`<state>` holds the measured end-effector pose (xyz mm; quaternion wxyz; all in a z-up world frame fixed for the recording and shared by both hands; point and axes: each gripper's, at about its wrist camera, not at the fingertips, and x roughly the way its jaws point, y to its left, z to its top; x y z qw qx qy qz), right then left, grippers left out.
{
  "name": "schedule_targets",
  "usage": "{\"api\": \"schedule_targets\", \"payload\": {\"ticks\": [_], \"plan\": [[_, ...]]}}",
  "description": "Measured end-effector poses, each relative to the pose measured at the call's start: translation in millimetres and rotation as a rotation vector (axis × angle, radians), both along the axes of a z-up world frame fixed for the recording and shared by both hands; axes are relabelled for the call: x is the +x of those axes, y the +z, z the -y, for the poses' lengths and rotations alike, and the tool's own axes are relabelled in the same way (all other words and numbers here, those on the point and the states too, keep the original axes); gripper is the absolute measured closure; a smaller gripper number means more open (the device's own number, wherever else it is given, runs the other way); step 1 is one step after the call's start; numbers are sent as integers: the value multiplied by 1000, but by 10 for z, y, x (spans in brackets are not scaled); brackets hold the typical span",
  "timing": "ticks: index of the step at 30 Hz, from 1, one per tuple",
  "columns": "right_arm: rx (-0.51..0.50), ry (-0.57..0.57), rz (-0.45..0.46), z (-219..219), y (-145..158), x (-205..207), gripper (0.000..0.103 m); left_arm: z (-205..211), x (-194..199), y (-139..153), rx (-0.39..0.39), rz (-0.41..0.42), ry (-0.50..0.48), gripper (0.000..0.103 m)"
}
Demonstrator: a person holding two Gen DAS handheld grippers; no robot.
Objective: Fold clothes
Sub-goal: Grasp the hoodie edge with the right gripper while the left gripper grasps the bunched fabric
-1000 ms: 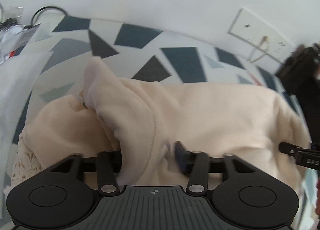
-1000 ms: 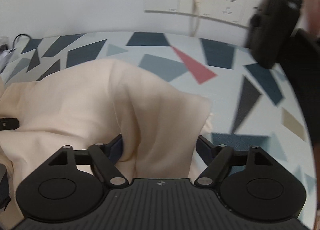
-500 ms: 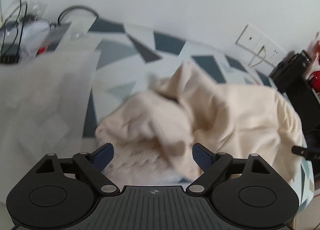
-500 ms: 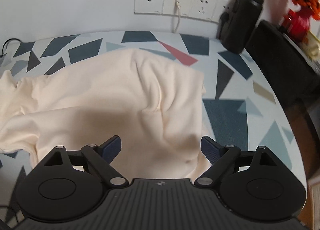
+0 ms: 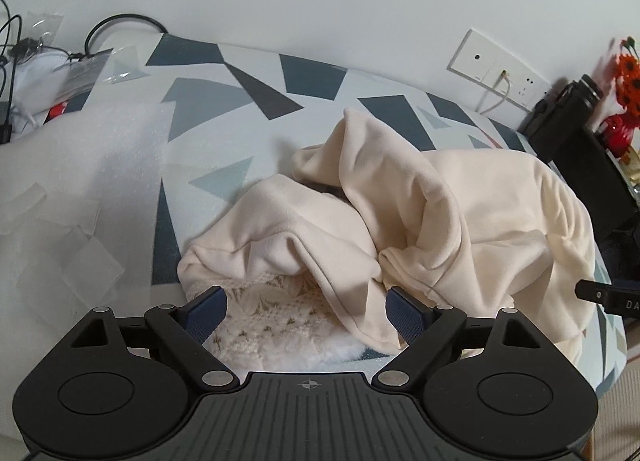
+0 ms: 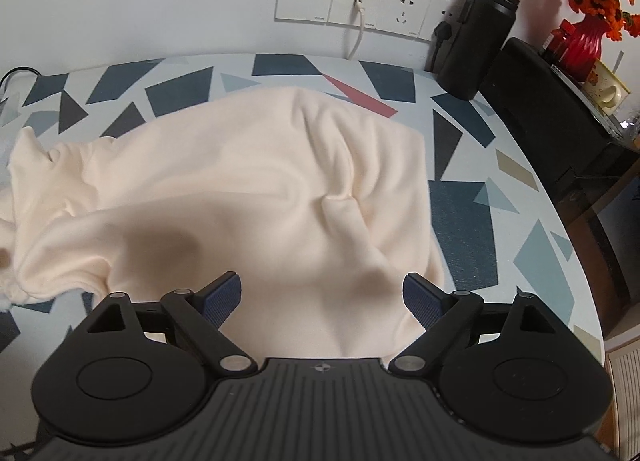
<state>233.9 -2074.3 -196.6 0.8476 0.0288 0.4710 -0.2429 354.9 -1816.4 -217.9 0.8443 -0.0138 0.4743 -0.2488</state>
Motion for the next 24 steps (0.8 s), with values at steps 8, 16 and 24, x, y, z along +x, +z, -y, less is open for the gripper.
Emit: {"api": "schedule_targets", "payload": {"ticks": [8, 16, 24], "plan": [[9, 65, 15, -209, 44, 264, 13, 16, 173, -46, -5, -9, 3, 16], [-62, 350, -24, -746, -116, 512, 13, -72, 434, -156, 1, -34, 38, 14], [-118, 453, -121, -767, -519, 496, 14, 131, 459, -240, 60, -19, 14, 31]]}}
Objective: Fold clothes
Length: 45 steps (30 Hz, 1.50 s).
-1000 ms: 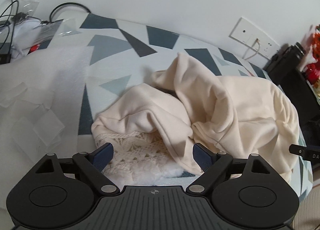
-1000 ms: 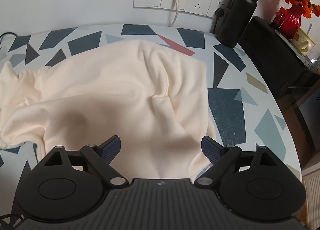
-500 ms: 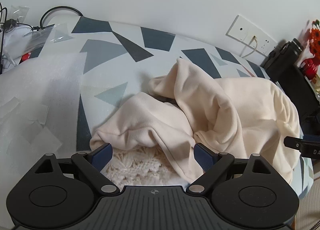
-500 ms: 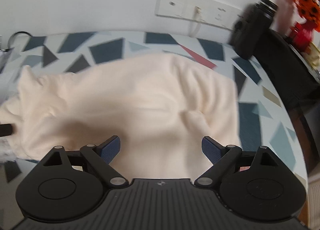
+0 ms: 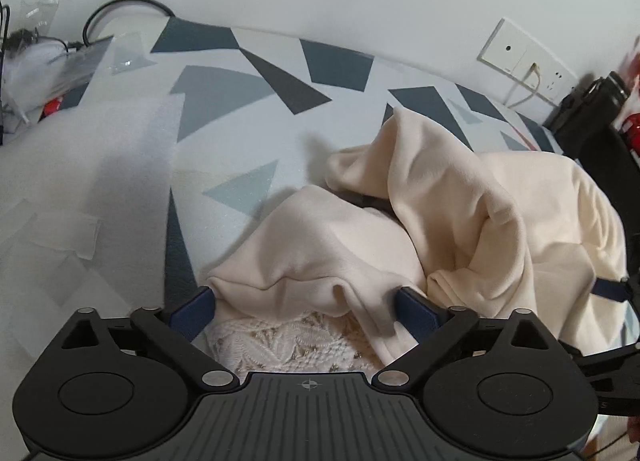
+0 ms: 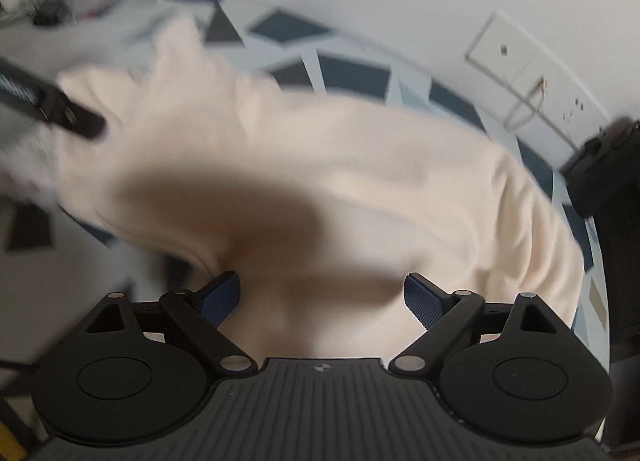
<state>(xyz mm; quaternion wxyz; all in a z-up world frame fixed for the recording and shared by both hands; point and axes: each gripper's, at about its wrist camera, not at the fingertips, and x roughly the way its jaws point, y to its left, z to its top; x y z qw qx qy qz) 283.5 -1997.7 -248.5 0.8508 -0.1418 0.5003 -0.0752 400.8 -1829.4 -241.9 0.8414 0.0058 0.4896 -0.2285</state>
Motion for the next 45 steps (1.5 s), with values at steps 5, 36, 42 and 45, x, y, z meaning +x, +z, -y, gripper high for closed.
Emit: {"api": "schedule_targets", "payload": {"ticks": [5, 36, 42, 45], "plan": [[155, -53, 23, 375, -64, -98, 56, 76, -42, 190, -70, -9, 28, 98], [441, -429, 373, 2798, 519, -779, 32, 1377, -479, 789, -65, 35, 50, 17], [467, -585, 326, 3226, 144, -785, 43, 1818, -628, 509, -5, -15, -37, 27], [474, -504, 282, 3103, 46, -837, 71, 1825, -602, 405, 2, -11, -40, 61]]}}
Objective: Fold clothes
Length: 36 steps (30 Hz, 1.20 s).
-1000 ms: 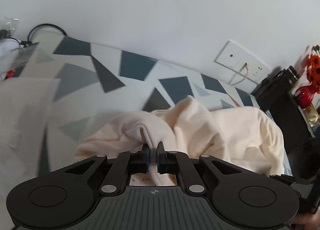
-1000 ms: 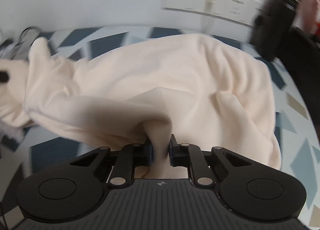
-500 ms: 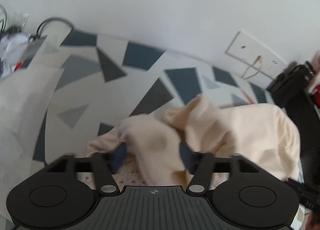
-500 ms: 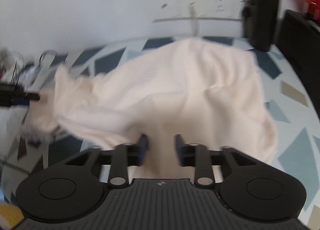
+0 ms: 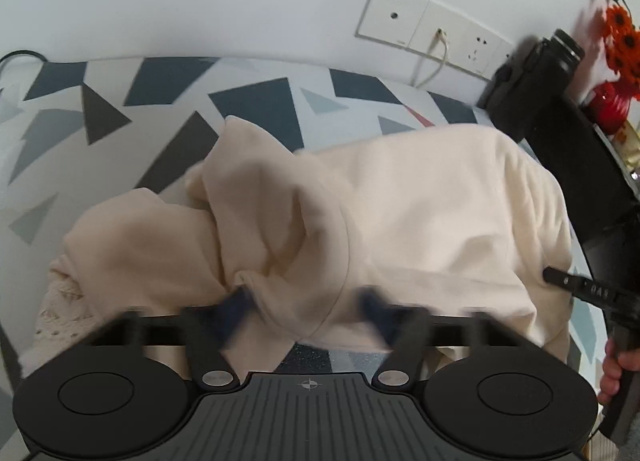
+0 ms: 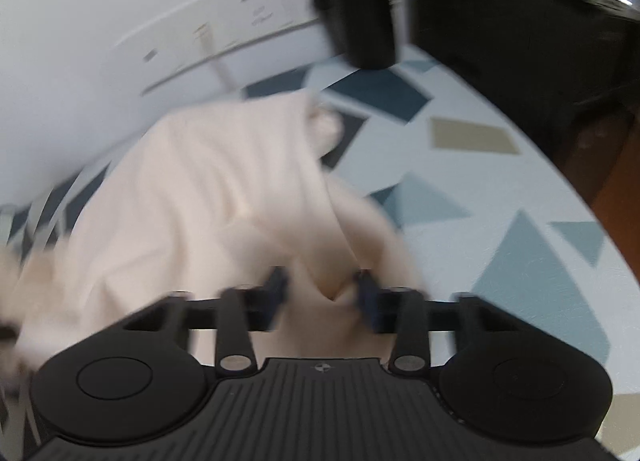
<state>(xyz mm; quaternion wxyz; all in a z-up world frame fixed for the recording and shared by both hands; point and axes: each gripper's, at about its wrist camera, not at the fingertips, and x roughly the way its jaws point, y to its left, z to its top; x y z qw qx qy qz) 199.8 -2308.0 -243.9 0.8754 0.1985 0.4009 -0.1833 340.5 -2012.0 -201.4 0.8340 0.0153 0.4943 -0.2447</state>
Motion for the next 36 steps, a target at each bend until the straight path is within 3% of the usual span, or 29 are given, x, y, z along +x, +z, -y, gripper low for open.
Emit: {"api": "schedule_targets", "payload": {"ticks": [4, 11, 15, 17, 18, 19, 23, 25, 29, 33, 35, 36], "plan": [[34, 127, -12, -318, -30, -53, 79, -68, 151, -53, 4, 9, 36, 73], [143, 361, -8, -1139, -81, 170, 80, 15, 748, -29, 59, 115, 82, 71], [200, 458, 23, -1561, -132, 397, 80, 46, 955, 29, 68, 139, 88, 57], [221, 489, 26, -1681, -142, 464, 74, 6, 932, 107, 67, 152, 66, 42], [220, 492, 19, -1693, -119, 464, 74, -26, 896, 148, 68, 153, 59, 27], [219, 490, 16, -1673, -83, 439, 68, -76, 829, 189, 63, 155, 44, 19], [220, 404, 89, -1332, 150, 167, 52, -308, 452, 282, 43, 123, -34, 15], [233, 319, 138, -1076, 262, 2, 51, -405, 248, 253, 35, 78, -50, 8], [267, 77, 201, -495, 324, -154, 51, -481, -99, 112, 51, -6, -41, 7], [321, -133, 191, -39, 185, -33, 51, -449, -307, -71, 74, -69, -31, 7], [327, -154, 163, 48, 87, 66, 49, -410, -335, -159, 91, -86, -22, 11], [321, -148, 141, 57, 32, 143, 49, -397, -330, -198, 97, -94, -20, 32]]}}
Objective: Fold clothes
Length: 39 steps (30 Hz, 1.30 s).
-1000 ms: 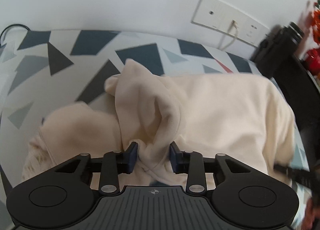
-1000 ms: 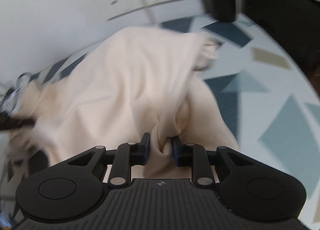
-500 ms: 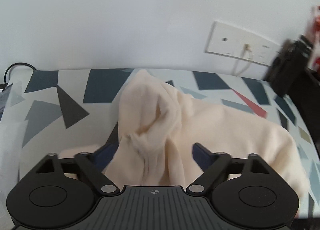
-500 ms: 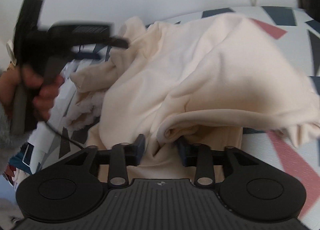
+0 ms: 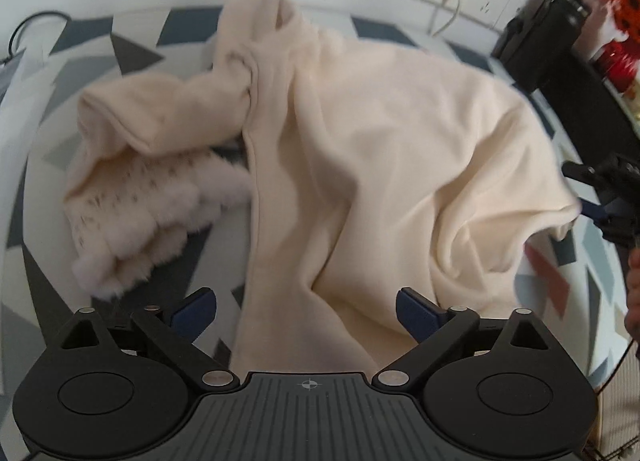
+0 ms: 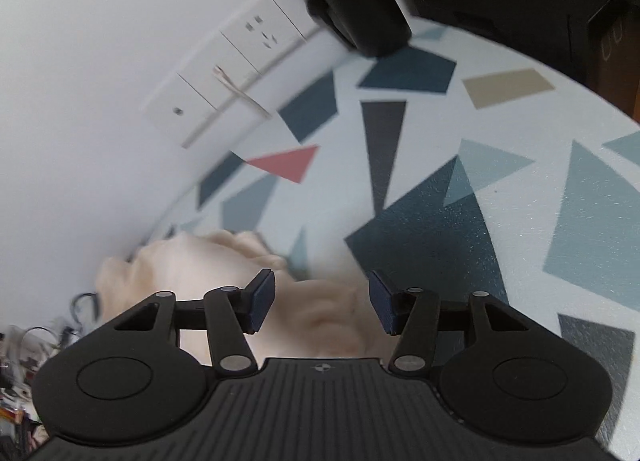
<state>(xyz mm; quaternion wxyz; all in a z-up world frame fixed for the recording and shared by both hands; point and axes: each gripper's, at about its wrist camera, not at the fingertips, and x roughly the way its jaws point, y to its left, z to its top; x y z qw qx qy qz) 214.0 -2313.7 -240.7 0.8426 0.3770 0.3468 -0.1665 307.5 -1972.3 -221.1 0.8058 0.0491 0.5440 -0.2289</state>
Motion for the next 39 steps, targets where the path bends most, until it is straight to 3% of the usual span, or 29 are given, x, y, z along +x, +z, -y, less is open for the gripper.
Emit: {"api": "schedule_targets", "payload": {"ticks": [1, 3, 6, 7, 10, 15, 19, 35, 39], "plan": [[-12, 18, -15, -33, -42, 67, 49, 1, 8, -30, -5, -14, -3, 65], [-57, 65, -35, -178, -82, 137, 51, -12, 19, -68, -24, -39, -3, 80], [-149, 145, -45, -388, -29, 148, 69, -47, 39, -75, -25, -29, 19, 90], [-187, 184, -52, -464, -10, 145, 76, -70, 66, -80, -24, -31, 32, 91], [-297, 289, -76, -699, 6, 85, 81, -157, 179, -97, -34, -55, 89, 91], [-439, 397, -111, -1055, -8, -23, 82, -235, 340, -102, -26, -51, 141, 91], [-475, 434, -138, -1214, -4, -44, 82, -235, 472, -102, -15, -37, 155, 90], [-299, 565, -126, -1666, -12, -107, 83, -177, 910, -112, 81, 80, 140, 87], [-225, 595, -105, -1727, -24, -81, 83, -159, 1010, -127, 124, 131, 127, 78]]}}
